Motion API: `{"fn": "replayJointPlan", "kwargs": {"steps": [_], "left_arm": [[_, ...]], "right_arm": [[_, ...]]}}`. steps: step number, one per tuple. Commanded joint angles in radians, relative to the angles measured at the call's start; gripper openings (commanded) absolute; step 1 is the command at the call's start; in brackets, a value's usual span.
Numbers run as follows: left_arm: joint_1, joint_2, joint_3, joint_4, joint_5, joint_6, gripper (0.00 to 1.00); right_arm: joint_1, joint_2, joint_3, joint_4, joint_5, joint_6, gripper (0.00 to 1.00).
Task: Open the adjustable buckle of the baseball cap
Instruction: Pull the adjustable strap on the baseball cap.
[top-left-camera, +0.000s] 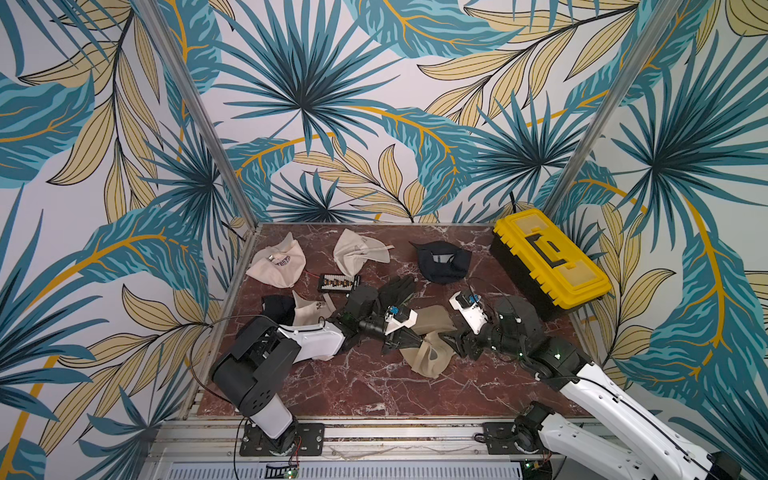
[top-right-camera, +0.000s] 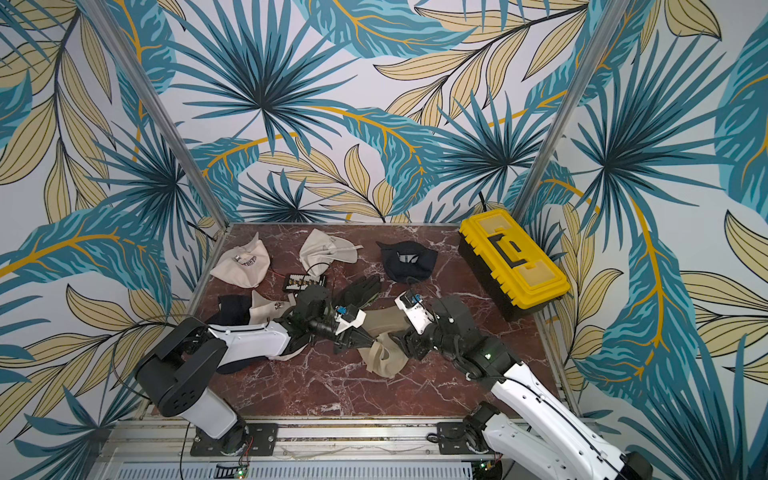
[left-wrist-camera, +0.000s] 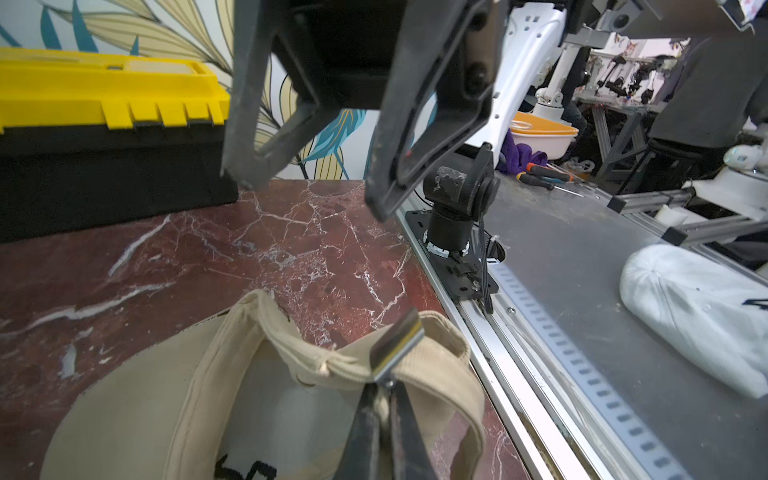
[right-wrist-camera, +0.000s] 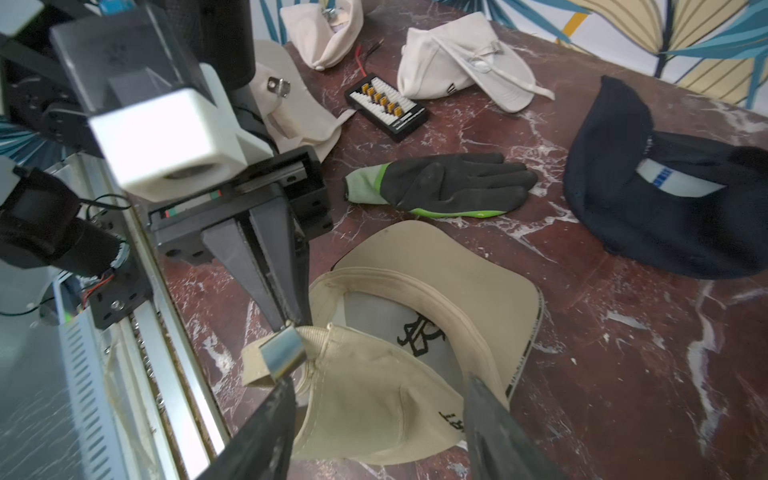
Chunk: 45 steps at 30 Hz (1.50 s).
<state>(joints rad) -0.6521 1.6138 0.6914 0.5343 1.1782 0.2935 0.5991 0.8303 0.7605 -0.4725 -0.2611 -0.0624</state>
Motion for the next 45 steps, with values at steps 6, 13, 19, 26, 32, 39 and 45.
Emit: {"fn": "replayJointPlan", "kwargs": {"steps": [6,13,19,26,32,39,45], "left_arm": [[0.014,-0.068,-0.035,0.017,0.090,0.185,0.00],[0.014,-0.104,-0.060,0.018,0.113,0.181,0.00],[0.015,-0.138,-0.081,0.017,0.130,0.182,0.00],[0.014,-0.141,-0.105,0.017,0.159,0.177,0.00],[0.014,-0.165,-0.120,0.017,0.155,0.179,0.00],[0.012,-0.182,-0.118,0.017,0.158,0.176,0.00],[0.011,-0.180,-0.111,0.018,0.164,0.175,0.00]], "right_arm": [[-0.002,0.089,0.047,-0.014,-0.199,-0.178,0.62],[-0.002,0.193,0.096,-0.144,-0.343,-0.405,0.62],[-0.001,0.195,0.104,-0.207,-0.418,-0.570,0.62],[-0.002,0.223,0.125,-0.157,-0.346,-0.601,0.63],[0.000,0.303,0.194,-0.254,-0.428,-0.691,0.63],[0.016,0.396,0.245,-0.327,-0.486,-0.769,0.51],[0.017,0.420,0.242,-0.282,-0.478,-0.741,0.16]]}}
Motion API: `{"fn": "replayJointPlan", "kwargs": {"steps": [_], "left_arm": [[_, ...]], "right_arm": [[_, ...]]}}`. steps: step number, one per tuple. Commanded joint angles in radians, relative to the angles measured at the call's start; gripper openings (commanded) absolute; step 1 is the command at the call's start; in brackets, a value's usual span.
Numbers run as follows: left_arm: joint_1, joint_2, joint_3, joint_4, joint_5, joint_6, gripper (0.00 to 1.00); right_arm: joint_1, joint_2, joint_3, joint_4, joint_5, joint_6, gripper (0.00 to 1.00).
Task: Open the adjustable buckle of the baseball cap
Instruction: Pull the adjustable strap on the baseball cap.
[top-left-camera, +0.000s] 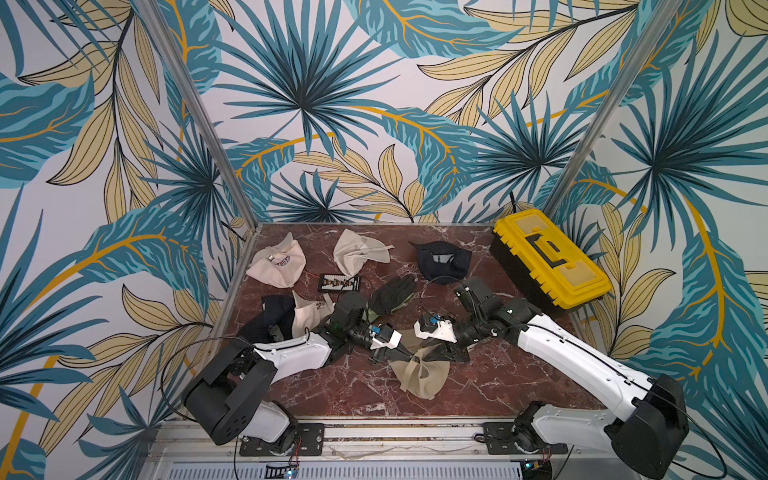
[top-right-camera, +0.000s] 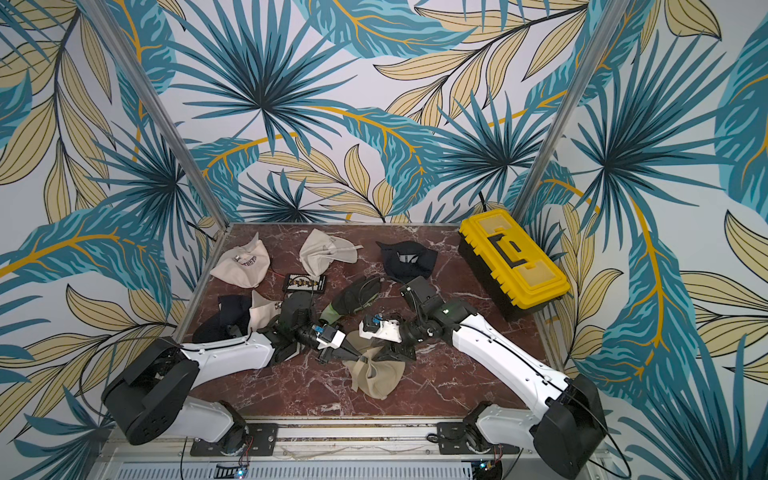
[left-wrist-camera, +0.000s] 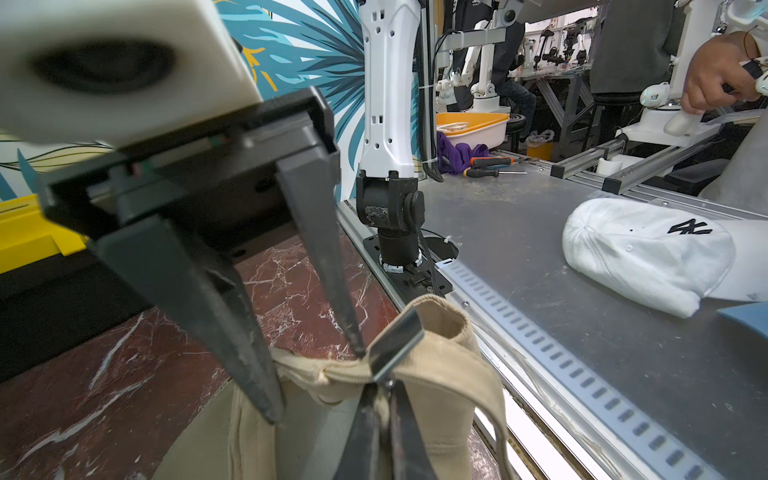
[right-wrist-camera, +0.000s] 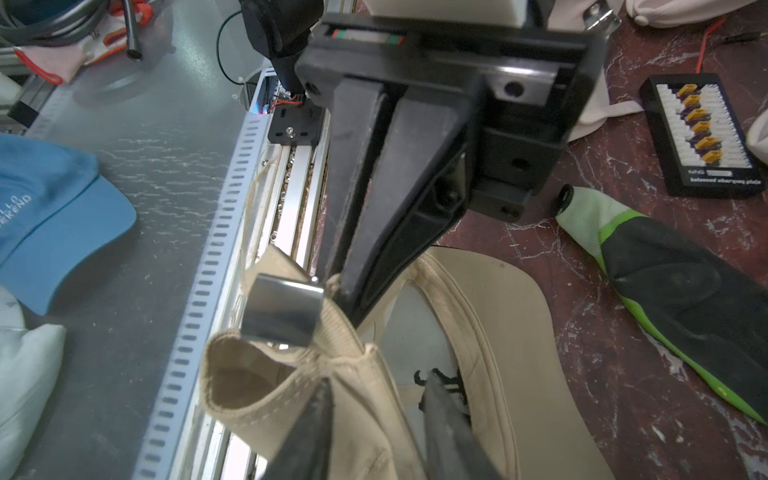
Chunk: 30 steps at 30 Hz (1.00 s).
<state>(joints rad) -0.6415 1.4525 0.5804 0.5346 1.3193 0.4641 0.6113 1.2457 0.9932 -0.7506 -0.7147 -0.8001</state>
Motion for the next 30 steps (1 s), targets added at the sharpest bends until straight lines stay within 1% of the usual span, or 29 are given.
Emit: {"fn": "replayJointPlan", "kwargs": {"steps": [1,2,3,5,9,14,17,21,24,26,27,28,30], "left_arm": [[0.001,-0.017,-0.001,0.018,0.023,0.006,0.00],[0.001,-0.018,-0.002,0.017,0.024,0.008,0.00],[0.000,-0.018,-0.001,0.017,0.026,0.010,0.00],[-0.003,-0.021,-0.001,0.018,0.029,0.016,0.00],[-0.012,-0.044,-0.005,0.017,0.021,0.034,0.00],[-0.017,-0.067,0.001,0.017,0.031,0.029,0.00],[-0.019,-0.082,-0.001,0.017,0.031,0.027,0.00],[-0.019,-0.103,-0.003,0.017,0.025,0.025,0.00],[-0.019,-0.114,0.001,0.018,0.020,0.024,0.00],[-0.018,-0.118,0.006,0.017,0.020,0.021,0.00],[-0.019,-0.120,0.009,0.017,0.018,0.019,0.00],[-0.019,-0.122,0.009,0.017,0.016,0.019,0.00],[-0.017,-0.124,0.011,0.017,0.005,0.022,0.00]], "right_arm": [[0.005,0.004,0.006,0.003,-0.018,0.004,0.07],[0.005,0.006,0.003,0.010,-0.007,0.023,0.02],[0.003,0.007,-0.002,0.024,0.005,0.040,0.00],[-0.001,0.015,-0.013,0.050,0.021,0.066,0.00],[-0.021,0.057,-0.016,0.073,-0.002,0.099,0.00],[-0.060,0.098,-0.022,0.103,0.014,0.172,0.00],[-0.080,0.127,-0.013,0.111,0.067,0.255,0.00],[-0.098,0.152,-0.007,0.153,0.211,0.430,0.00],[-0.122,0.166,0.002,0.155,0.272,0.521,0.00],[-0.146,0.153,-0.015,0.203,0.341,0.611,0.00],[-0.168,0.152,-0.012,0.213,0.390,0.685,0.00],[-0.199,0.161,0.008,0.199,0.427,0.754,0.00],[-0.235,0.175,0.045,0.148,0.472,0.816,0.00]]}}
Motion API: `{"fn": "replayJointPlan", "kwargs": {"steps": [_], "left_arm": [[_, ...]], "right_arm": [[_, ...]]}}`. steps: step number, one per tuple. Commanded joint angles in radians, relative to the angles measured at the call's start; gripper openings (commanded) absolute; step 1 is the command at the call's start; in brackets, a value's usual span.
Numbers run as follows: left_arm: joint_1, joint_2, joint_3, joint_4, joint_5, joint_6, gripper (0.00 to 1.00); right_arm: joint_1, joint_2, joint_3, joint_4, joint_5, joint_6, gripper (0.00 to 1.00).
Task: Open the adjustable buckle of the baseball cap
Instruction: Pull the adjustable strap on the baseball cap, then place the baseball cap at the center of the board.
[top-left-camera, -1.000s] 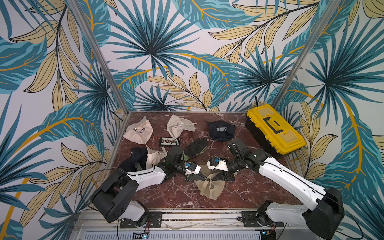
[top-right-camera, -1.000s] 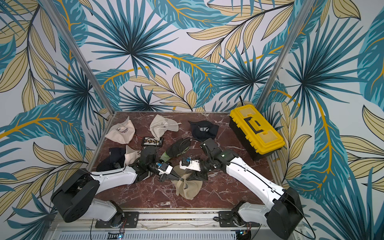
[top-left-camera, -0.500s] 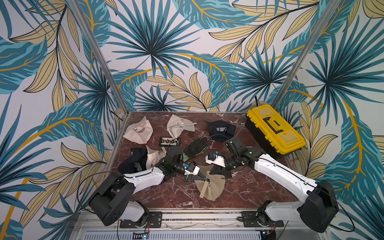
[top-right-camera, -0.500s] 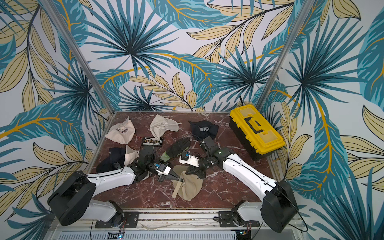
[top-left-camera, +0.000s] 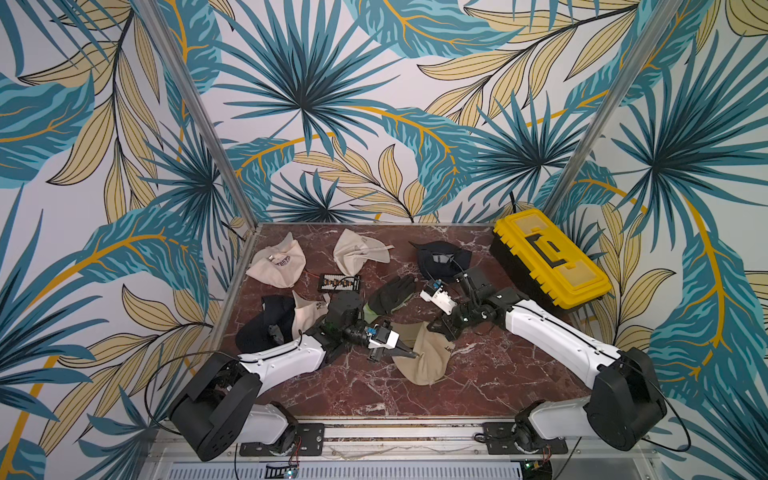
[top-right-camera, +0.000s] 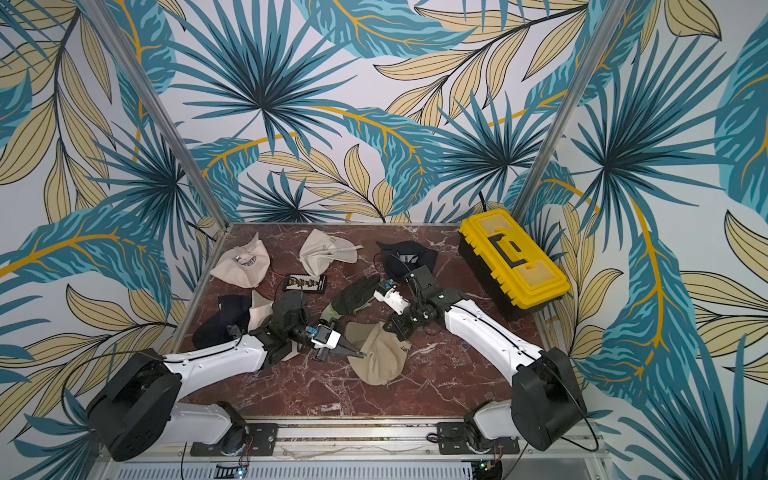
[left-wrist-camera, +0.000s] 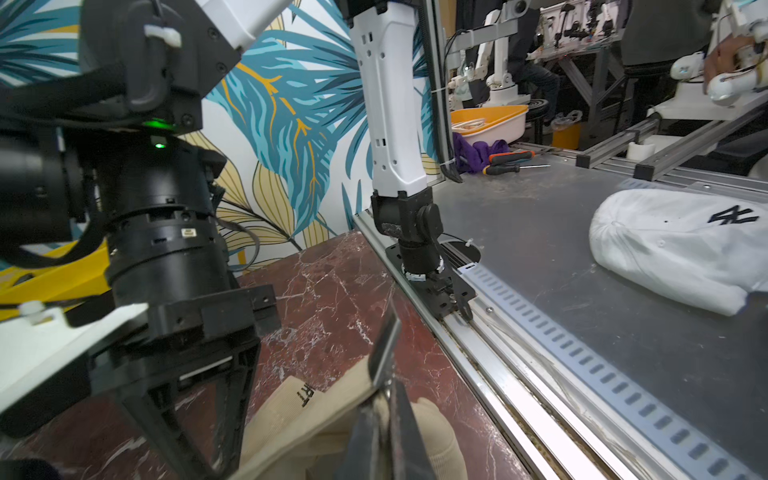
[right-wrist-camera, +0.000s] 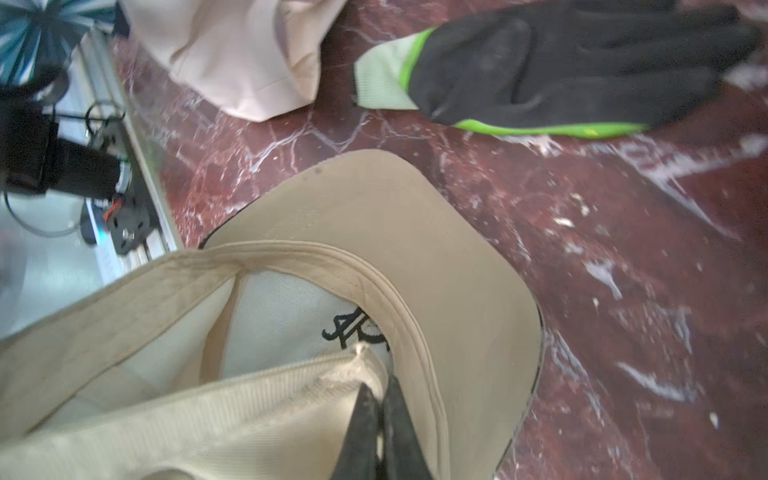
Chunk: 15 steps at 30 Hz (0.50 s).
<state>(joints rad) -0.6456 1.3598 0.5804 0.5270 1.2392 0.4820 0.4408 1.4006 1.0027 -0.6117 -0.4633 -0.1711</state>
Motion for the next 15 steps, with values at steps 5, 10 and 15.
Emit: {"fn": "replayJointPlan", "kwargs": {"steps": [5,10,15], "left_arm": [[-0.007,-0.012,0.022,0.024,-0.006,0.016,0.00],[-0.009,0.043,0.063,0.024,-0.239,0.009,0.20],[-0.005,0.074,0.118,0.025,-0.514,-0.124,0.84]], "right_arm": [[-0.091,-0.104,-0.023,0.137,0.291,0.307,0.00],[-0.135,-0.188,-0.013,0.154,0.405,0.395,0.00],[-0.165,-0.263,0.018,0.106,0.559,0.374,0.00]]}}
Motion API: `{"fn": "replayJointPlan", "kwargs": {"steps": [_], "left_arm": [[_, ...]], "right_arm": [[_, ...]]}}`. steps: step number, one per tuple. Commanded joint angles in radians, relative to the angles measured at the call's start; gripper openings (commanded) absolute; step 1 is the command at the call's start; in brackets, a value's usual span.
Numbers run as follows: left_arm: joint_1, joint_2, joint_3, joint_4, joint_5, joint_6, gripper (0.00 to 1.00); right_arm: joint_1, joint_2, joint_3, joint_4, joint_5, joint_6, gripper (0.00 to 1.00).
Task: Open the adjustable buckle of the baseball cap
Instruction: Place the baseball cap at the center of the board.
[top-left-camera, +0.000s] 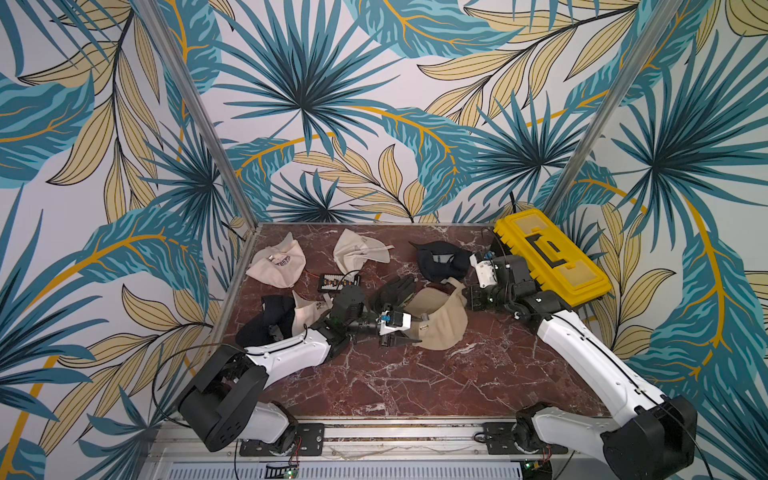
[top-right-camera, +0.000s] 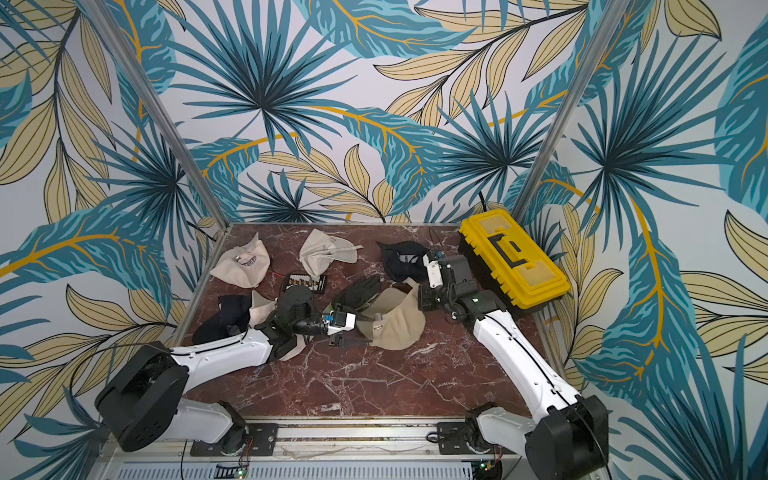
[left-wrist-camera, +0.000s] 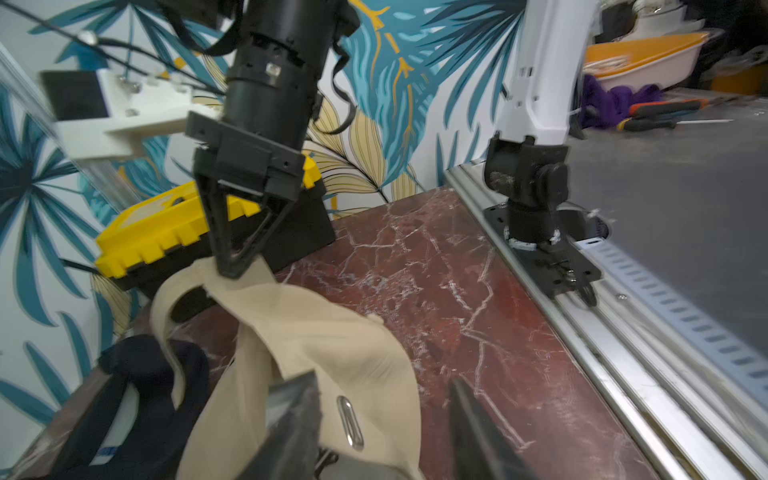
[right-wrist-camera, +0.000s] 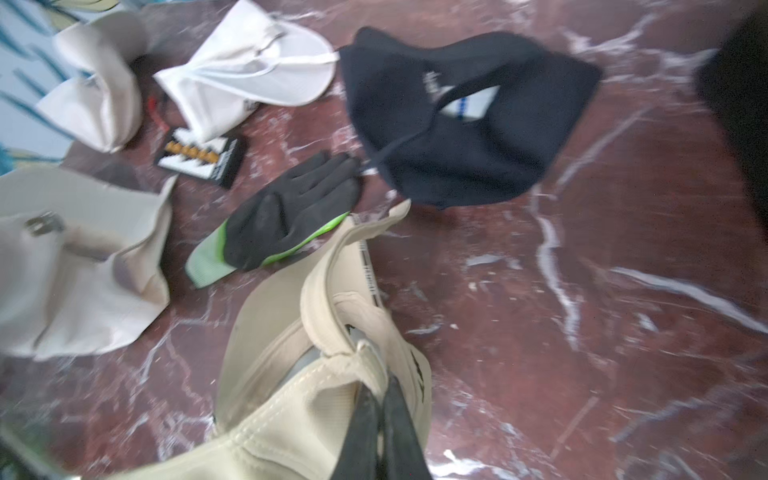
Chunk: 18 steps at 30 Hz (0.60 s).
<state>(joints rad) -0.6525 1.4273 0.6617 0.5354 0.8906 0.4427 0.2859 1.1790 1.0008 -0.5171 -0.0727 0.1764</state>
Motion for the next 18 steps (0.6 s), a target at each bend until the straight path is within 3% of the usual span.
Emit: {"fn": "replayJointPlan", "kwargs": {"steps": [1,5,8,10,12,14,18], "left_arm": [[0.005,0.002,0.042,0.017,-0.165,-0.088,0.86],[0.006,-0.004,0.059,0.018,-0.303,-0.157,0.88],[0.011,-0.008,0.068,0.018,-0.447,-0.249,0.89],[0.016,-0.015,0.065,0.018,-0.545,-0.307,0.89],[0.024,-0.026,0.058,0.018,-0.628,-0.361,0.89],[0.028,-0.043,0.048,0.018,-0.704,-0.393,0.89],[0.047,-0.112,0.015,0.018,-0.834,-0.444,0.98]], "right_arm": [[-0.014,-0.059,0.014,0.012,0.197,0.012,0.00],[-0.030,-0.101,-0.021,0.021,0.355,-0.001,0.00],[-0.058,-0.104,-0.053,0.035,0.409,0.015,0.10],[-0.085,-0.108,-0.075,0.049,0.401,0.039,0.22],[-0.106,-0.117,-0.095,0.071,0.399,0.065,0.47],[-0.117,-0.119,-0.100,0.084,0.379,0.066,0.63],[-0.128,-0.129,-0.097,0.125,0.328,0.047,0.77]]}}
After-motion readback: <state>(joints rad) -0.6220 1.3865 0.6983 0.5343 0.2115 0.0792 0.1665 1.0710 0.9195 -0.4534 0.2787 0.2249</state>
